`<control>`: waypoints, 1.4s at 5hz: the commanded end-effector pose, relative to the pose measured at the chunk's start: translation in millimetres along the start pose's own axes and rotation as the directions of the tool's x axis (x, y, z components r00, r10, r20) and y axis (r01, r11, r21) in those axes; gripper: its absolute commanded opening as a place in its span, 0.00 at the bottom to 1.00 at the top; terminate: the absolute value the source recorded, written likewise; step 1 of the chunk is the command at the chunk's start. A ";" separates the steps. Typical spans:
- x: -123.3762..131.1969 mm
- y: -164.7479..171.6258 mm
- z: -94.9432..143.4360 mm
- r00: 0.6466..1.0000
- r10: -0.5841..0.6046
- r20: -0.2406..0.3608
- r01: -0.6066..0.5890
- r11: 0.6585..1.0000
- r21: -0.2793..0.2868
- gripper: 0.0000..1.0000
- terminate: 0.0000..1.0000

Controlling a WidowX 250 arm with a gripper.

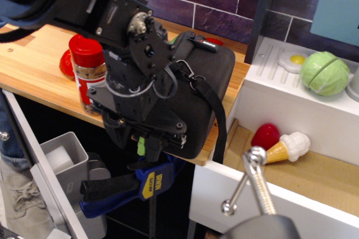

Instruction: Unzip zipper bag

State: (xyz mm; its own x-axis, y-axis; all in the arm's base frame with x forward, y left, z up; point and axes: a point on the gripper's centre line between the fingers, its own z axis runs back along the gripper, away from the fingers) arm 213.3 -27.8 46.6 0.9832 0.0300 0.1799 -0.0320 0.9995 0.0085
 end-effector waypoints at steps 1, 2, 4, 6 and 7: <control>26.4 3.6 10.6 0.996 0.066 0.059 -0.066 0.998 -0.007 0.00 0.00; 32.0 3.5 17.4 0.994 0.090 0.069 -0.089 0.996 -0.019 0.00 0.00; 50.2 1.1 53.0 0.978 0.169 0.126 -0.159 0.984 -0.084 0.00 0.00; 69.0 -7.5 84.7 0.948 0.261 0.184 -0.237 0.961 -0.140 0.00 0.00; 78.7 -8.9 92.9 0.931 0.310 0.191 -0.282 0.946 -0.160 0.00 1.00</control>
